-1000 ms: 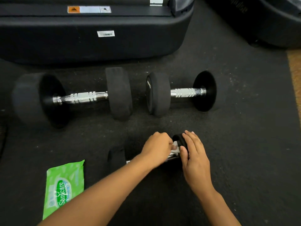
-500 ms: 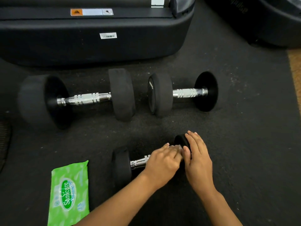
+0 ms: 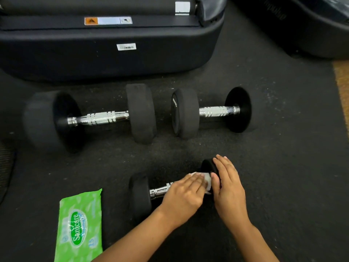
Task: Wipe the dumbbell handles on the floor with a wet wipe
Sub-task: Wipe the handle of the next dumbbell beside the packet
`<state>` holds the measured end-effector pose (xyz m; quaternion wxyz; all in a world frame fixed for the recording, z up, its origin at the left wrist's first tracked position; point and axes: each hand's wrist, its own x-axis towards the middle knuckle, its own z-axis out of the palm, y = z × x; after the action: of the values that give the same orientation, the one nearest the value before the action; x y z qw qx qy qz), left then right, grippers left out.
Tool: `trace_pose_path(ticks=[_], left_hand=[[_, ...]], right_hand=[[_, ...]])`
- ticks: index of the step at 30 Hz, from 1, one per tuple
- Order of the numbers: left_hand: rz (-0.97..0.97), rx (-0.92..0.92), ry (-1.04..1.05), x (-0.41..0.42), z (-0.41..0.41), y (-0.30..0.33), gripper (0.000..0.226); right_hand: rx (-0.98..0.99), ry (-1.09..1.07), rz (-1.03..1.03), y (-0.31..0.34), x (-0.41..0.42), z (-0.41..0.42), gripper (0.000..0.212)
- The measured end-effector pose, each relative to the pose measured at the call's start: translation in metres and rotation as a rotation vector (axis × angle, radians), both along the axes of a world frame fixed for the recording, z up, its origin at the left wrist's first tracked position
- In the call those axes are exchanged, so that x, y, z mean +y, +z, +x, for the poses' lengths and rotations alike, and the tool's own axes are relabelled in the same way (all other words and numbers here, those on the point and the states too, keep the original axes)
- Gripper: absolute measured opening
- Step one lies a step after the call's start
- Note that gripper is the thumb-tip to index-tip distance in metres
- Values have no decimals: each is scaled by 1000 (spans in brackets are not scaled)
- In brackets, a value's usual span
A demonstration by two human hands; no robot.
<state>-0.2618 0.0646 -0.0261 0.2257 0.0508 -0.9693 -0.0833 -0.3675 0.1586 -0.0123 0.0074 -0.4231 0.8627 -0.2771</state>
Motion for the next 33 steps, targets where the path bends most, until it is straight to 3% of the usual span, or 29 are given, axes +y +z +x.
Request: trace_pose_path(ticks=[2,5,9,11,13,16,22,26,29,33], left_hand=[[137,-71,56,-2,-4,7,26],[421,-435,232,-18,-27,26,16],[897,-689,275,-46,-51,35,38],[983,-716,285,-50,-51,37,39],[900,-643,304,-40,-44,36,32],[560,-519,322,-19,-35,36,18],[633,-601,320,-30,-47,32,22],[572,-239,305,-7,-22,18,21],[363,-44,162,1,-15,3,29],[125,53,45,7,-1,-6,32]], right_hand=[[7,-1,-7,0,0,-1,48],[17,5,1,0,-1,0,47],[27,-9,-12,-1,-1,0,47],[25,-12,-14,0,-2,1,47],[26,-17,-9,-2,-1,1,47],[27,-17,-5,-3,-1,-1,46],[38,-27,8,-2,-3,0,47],[12,-26,-19,-2,-3,2,47],[18,-33,-32,-3,0,3,45],[17,-25,-27,-2,0,2,46]])
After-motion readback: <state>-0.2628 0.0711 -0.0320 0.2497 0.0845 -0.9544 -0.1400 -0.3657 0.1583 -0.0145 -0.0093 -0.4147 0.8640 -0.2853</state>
